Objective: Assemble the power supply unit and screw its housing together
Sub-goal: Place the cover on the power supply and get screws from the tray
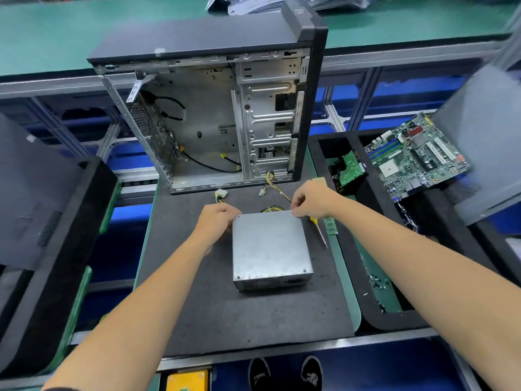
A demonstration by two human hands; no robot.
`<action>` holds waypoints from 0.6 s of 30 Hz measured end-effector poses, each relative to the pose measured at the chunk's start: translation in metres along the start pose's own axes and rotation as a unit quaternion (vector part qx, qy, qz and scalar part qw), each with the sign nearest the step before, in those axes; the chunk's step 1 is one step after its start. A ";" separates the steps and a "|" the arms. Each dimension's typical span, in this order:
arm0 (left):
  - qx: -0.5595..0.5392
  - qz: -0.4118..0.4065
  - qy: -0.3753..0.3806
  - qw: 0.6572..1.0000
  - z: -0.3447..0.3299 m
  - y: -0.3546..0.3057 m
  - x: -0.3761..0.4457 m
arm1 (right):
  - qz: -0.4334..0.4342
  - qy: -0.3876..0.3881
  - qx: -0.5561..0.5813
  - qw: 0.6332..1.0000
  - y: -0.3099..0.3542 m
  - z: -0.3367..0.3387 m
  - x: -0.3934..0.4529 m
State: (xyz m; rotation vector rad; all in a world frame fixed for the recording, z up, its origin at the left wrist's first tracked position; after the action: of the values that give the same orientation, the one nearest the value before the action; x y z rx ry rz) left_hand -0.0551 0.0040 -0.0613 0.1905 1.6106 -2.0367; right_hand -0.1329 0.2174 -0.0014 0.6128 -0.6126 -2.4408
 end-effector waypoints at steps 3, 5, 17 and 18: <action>-0.044 0.025 -0.031 0.998 0.005 0.004 -0.002 | 0.001 0.002 -0.007 1.000 0.000 0.000 0.003; -0.068 0.027 -0.037 0.997 0.010 0.006 -0.003 | 0.003 0.004 -0.008 1.000 0.001 0.001 0.005; -0.055 0.025 0.030 0.998 0.002 0.018 -0.011 | 0.010 0.020 -0.027 0.999 0.012 -0.009 0.016; -0.068 0.016 0.028 0.997 0.002 0.016 -0.013 | 0.012 0.022 -0.029 0.999 0.012 -0.009 0.016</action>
State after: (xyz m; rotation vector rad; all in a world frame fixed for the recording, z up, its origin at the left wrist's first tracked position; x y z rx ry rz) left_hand -0.0361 0.0041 -0.0695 0.2237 1.7620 -1.9065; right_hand -0.1352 0.1961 -0.0066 0.6301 -0.5275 -2.4077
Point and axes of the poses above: each hand's wrist, its own x-axis towards the middle knuckle, its own z-axis out of the back of the hand, y = z × x, the point moved 7 cm from there along x, towards the middle knuckle, and after that the axes turned 6 degrees about z, right-handed, at the moved point
